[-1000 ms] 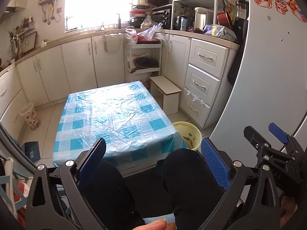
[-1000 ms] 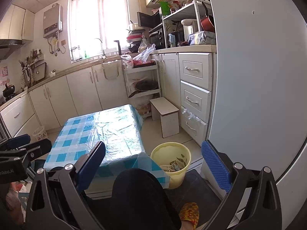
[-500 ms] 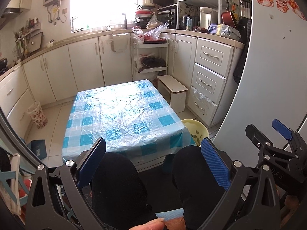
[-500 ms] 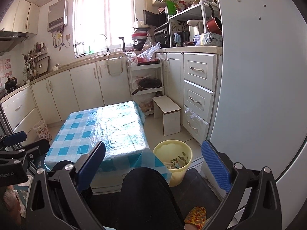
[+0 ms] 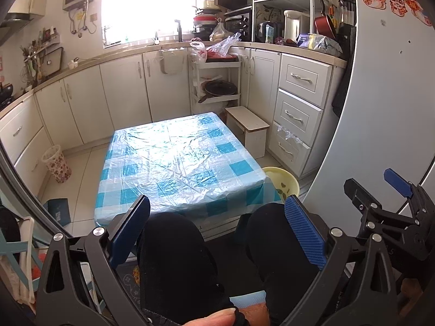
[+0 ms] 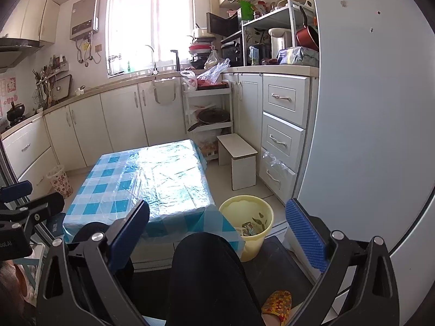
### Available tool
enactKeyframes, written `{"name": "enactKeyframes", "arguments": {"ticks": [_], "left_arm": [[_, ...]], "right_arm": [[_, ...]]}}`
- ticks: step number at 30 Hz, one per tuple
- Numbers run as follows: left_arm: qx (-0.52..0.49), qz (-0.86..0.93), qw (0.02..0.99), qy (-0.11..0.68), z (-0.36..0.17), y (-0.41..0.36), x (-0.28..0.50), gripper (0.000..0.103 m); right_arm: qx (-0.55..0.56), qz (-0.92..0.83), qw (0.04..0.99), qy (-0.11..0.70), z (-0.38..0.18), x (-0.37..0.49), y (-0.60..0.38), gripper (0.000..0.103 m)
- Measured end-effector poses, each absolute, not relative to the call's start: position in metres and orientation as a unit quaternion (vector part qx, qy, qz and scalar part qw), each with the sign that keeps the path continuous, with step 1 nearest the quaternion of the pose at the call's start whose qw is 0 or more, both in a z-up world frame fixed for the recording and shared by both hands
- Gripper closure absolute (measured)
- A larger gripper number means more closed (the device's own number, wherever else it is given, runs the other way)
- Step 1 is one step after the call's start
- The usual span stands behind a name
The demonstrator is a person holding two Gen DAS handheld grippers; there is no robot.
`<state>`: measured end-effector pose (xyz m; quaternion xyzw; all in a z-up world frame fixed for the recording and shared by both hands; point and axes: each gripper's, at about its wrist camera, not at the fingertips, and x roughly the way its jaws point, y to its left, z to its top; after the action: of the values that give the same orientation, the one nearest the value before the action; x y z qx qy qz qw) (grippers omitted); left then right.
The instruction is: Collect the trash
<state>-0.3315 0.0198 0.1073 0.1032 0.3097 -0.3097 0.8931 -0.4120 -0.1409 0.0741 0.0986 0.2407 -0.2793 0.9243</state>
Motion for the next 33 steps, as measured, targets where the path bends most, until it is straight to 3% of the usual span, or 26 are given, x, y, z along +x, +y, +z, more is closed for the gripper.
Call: {"name": "enactKeyframes", "arguments": {"ticks": [33], "left_arm": [[0.108, -0.298, 0.898, 0.305, 0.1075, 0.0251, -0.3321, 0.008]], "right_arm": [[0.107, -0.278, 0.920, 0.255, 0.0695, -0.4095, -0.1401, 0.007]]}}
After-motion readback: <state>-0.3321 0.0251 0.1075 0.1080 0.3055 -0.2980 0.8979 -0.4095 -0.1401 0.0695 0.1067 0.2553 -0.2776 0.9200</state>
